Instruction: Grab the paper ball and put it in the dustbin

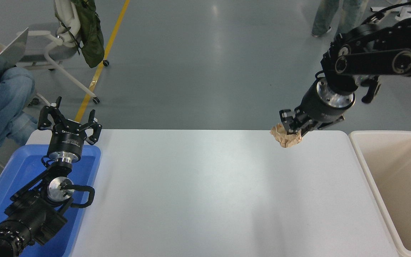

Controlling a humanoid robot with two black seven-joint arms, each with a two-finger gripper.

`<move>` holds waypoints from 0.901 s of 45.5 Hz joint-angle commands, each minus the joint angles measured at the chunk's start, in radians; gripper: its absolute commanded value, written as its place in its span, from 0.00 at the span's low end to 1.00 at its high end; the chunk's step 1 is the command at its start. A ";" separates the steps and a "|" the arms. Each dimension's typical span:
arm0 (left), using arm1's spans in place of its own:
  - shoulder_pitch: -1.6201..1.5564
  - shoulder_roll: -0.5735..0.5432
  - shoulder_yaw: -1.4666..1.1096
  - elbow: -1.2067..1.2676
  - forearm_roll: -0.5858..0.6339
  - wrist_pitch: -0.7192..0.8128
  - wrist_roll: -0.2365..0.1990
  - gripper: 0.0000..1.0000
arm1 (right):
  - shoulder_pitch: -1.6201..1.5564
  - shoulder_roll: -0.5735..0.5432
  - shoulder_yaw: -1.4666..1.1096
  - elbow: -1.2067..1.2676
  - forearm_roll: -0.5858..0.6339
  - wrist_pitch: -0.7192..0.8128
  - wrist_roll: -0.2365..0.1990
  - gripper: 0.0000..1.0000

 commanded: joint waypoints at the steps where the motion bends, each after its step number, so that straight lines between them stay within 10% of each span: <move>1: 0.000 0.000 0.000 0.001 0.000 0.000 0.000 0.99 | 0.138 -0.056 -0.018 0.031 -0.001 0.064 0.000 0.00; 15: 0.000 0.000 0.000 0.001 -0.001 0.000 0.000 0.99 | 0.125 -0.082 -0.072 0.011 -0.006 0.064 -0.003 0.00; 41: 0.000 0.000 0.000 0.001 -0.001 0.000 0.000 0.99 | -0.085 -0.548 -0.371 -0.229 -0.073 0.064 -0.006 0.00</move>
